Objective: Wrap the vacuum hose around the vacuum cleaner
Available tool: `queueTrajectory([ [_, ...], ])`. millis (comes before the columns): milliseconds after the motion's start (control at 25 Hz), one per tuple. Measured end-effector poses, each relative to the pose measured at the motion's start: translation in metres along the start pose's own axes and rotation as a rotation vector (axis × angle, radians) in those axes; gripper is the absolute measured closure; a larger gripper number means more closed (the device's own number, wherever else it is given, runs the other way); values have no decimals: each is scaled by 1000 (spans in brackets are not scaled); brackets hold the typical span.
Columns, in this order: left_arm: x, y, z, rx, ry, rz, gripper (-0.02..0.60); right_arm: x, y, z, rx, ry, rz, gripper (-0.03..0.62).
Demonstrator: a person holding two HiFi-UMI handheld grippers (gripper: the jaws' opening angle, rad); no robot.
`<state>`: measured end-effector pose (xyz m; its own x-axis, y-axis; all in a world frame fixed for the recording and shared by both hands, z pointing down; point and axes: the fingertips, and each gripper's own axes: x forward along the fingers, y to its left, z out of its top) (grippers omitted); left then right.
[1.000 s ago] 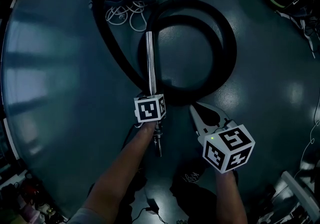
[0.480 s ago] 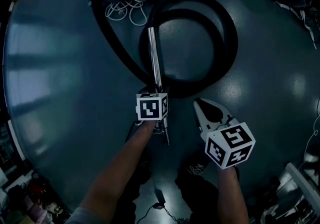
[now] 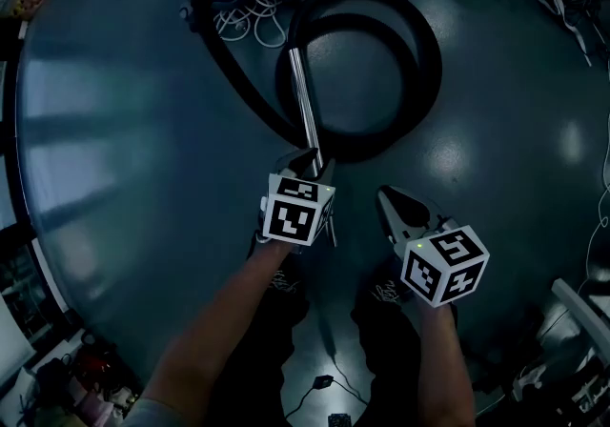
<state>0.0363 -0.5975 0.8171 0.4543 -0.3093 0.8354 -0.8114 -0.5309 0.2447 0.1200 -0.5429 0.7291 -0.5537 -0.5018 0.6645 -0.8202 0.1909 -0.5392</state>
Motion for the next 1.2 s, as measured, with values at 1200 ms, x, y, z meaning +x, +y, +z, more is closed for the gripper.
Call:
queueTrajectory([
  [1200,-414,-164,188,167,-335,-181,575,-258,258,182,-149,-274,119,580],
])
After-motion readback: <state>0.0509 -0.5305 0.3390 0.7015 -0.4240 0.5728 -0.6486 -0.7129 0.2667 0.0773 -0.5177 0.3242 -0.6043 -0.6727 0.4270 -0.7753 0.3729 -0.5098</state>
